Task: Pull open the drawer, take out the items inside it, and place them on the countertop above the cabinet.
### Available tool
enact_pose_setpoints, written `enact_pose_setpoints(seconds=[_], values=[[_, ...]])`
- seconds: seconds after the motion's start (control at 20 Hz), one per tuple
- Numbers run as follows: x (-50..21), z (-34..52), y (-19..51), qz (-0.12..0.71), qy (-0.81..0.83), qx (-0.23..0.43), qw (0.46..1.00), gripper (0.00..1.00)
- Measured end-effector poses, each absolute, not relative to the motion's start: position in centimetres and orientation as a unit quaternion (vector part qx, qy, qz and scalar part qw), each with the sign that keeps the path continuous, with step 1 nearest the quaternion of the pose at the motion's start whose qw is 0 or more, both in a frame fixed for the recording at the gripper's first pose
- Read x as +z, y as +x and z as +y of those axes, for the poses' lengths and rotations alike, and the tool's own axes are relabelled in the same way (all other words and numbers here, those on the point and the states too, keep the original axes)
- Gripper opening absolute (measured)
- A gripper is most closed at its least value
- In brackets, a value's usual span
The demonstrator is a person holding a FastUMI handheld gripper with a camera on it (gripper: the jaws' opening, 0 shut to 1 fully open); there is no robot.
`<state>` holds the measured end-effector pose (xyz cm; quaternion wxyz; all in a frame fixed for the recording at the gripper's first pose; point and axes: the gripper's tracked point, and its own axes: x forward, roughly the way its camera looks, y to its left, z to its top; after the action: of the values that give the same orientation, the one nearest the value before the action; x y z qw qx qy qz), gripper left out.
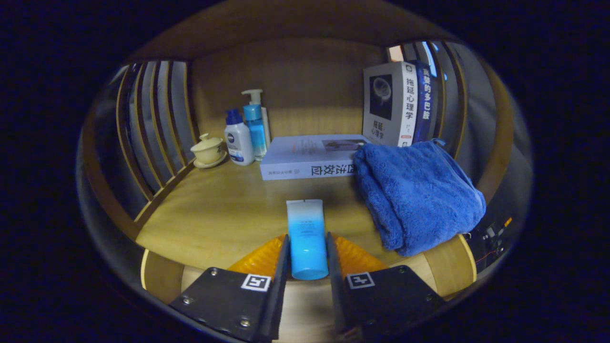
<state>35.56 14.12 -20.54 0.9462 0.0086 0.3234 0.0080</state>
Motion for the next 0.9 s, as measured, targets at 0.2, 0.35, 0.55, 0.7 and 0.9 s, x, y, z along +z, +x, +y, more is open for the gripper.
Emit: enact_pose_setpoints(seconds=[0.2,0.35,0.55,0.7,0.9], values=[[-18.1,13.5,32.4,0.285,0.021,0.023,0.958,0.44],[-15.8,12.5,29.0,0.252,0.005,0.039,0.967,0.44],[-13.6,11.5,23.1,0.224,-0.009,0.047,0.973,0.43],[-13.0,10.8,19.2,0.215,-0.004,0.044,0.976,0.74],[-14.5,10.2,14.7,0.213,-0.016,0.032,0.976,0.95]])
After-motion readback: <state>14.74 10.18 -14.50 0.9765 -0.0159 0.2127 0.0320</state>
